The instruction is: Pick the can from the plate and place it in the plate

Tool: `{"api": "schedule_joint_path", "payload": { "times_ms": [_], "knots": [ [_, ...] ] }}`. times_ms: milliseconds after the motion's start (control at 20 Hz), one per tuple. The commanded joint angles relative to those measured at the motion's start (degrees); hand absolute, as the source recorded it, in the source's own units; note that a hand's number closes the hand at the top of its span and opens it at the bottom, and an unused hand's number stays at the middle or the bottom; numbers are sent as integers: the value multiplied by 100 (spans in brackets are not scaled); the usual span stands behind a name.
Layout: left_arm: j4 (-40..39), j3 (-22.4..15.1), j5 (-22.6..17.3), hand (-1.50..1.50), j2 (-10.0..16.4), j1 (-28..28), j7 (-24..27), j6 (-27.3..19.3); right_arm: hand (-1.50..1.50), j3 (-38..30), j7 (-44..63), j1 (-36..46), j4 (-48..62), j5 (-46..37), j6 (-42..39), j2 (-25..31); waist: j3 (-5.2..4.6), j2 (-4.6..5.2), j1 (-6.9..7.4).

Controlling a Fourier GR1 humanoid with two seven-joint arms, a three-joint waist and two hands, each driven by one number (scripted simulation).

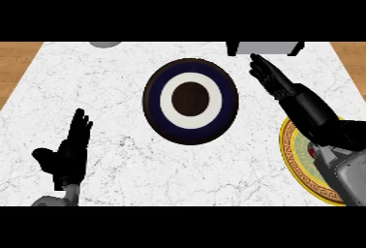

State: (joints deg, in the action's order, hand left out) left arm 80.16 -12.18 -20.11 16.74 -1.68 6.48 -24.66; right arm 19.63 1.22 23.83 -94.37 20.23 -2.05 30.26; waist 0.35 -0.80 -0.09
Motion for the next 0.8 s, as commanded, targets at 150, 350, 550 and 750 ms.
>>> {"api": "schedule_joint_path", "payload": {
  "times_ms": [150, 350, 550, 750],
  "knots": [
    [-162, -276, 19, 0, 127, 293, -551, 251, 150, -2186, -778, -179, 830, 988, -645, 1129, -5, 134, -203],
    [-113, -500, -130, 0, 120, 332, -703, 664, 150, -2539, -814, -627, 1868, -494, 206, 2086, -11, 231, -429],
    [-3, -747, -163, 0, 107, 280, -1018, 892, -150, -3563, -2310, -1058, 3040, 228, 258, 1467, 9, 153, -153],
    [146, -704, -107, 0, 163, 16, -1409, 847, -150, -4046, -3495, -1147, 4349, 515, -1123, 1805, -13, 116, 26]
  ]
}}
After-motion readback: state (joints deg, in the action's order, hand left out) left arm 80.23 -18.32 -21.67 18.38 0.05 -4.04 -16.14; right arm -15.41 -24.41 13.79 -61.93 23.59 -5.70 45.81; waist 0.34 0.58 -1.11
